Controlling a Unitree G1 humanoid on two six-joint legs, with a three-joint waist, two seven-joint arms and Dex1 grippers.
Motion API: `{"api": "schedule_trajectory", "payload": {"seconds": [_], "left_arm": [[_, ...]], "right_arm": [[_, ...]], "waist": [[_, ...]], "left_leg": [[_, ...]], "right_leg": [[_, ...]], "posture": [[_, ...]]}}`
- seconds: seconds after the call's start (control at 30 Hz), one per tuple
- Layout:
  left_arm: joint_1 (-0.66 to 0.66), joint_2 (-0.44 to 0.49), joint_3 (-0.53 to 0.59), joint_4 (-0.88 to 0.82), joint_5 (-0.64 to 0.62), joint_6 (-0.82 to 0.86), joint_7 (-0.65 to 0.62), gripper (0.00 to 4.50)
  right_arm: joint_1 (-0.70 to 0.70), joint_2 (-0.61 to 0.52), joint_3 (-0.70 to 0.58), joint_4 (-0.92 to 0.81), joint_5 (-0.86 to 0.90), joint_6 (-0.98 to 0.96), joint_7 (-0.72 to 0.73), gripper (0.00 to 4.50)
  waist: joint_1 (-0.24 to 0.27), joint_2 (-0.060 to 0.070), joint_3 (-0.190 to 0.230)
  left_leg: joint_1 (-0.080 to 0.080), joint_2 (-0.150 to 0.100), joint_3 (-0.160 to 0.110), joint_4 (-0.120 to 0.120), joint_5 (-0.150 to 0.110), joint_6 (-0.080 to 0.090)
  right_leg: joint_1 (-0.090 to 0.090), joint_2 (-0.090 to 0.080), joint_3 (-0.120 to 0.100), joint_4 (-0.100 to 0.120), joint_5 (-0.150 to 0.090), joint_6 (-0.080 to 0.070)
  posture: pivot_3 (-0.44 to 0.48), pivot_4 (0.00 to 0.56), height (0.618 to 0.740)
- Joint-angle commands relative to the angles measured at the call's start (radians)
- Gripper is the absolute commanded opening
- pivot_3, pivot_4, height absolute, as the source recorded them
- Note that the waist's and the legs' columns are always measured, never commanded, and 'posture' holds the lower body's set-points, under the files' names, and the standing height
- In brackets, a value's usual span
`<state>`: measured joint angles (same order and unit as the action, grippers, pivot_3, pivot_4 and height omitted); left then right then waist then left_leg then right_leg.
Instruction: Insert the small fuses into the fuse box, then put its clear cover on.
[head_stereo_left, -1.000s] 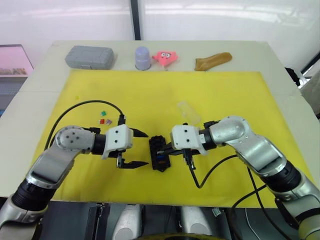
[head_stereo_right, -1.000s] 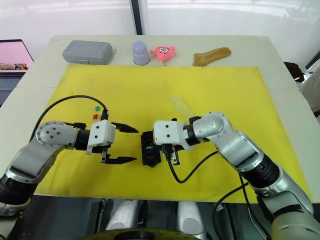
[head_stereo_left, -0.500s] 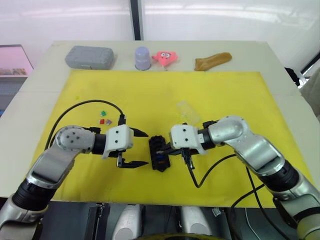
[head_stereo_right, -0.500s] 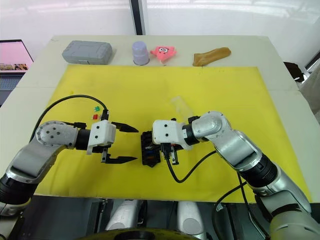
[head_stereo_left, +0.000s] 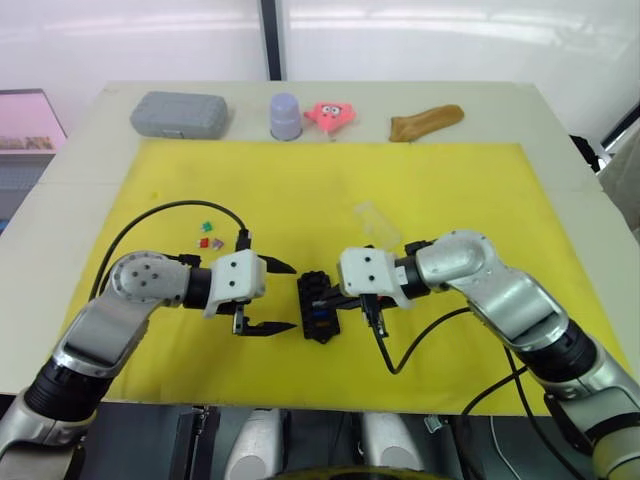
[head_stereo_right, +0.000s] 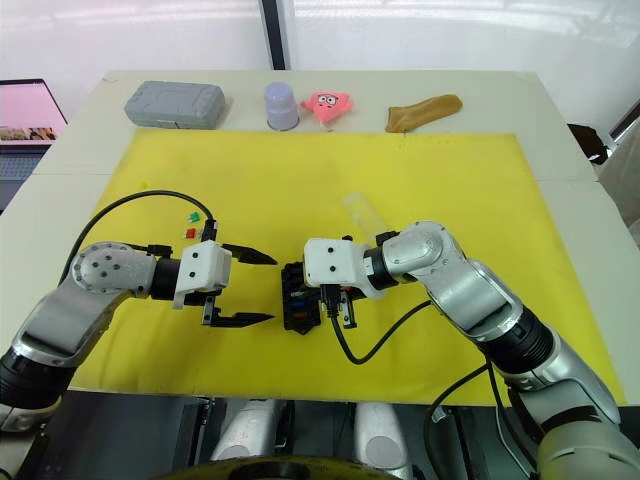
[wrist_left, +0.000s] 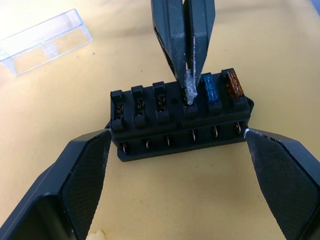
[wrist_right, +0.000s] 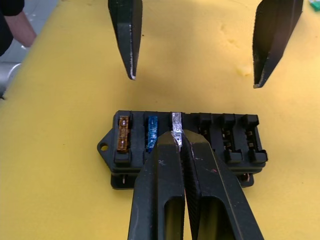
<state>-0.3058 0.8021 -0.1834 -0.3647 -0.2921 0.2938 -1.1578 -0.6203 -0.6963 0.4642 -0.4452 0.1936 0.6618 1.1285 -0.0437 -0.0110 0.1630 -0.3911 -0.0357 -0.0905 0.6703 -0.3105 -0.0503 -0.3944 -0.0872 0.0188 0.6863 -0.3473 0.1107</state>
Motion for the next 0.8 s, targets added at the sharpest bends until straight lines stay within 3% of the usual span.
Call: {"api": "schedule_trajectory", "payload": {"seconds": [0.03,0.8], "left_arm": [[0.006,-0.001,0.005,-0.022,0.0,-0.017,-0.001,4.45],[-0.013,-0.014,-0.001,-0.007,0.008,-0.013,0.004,4.45]], "right_arm": [[-0.036,0.005,-0.043,-0.039,0.038,0.025,0.006,0.0],[-0.01,0.0,0.006,-0.012,-0.006,-0.017,-0.007,0.0]], "waist": [[0.0,0.0,0.0],[0.0,0.0,0.0]], "left_leg": [[0.0,0.0,0.0,0.0,0.0,0.0],[0.0,0.0,0.0,0.0,0.0,0.0]], "right_leg": [[0.0,0.0,0.0,0.0,0.0,0.0],[0.0,0.0,0.0,0.0,0.0,0.0]], "posture": [[0.0,0.15,0.74],[0.0,0.15,0.74]]}}
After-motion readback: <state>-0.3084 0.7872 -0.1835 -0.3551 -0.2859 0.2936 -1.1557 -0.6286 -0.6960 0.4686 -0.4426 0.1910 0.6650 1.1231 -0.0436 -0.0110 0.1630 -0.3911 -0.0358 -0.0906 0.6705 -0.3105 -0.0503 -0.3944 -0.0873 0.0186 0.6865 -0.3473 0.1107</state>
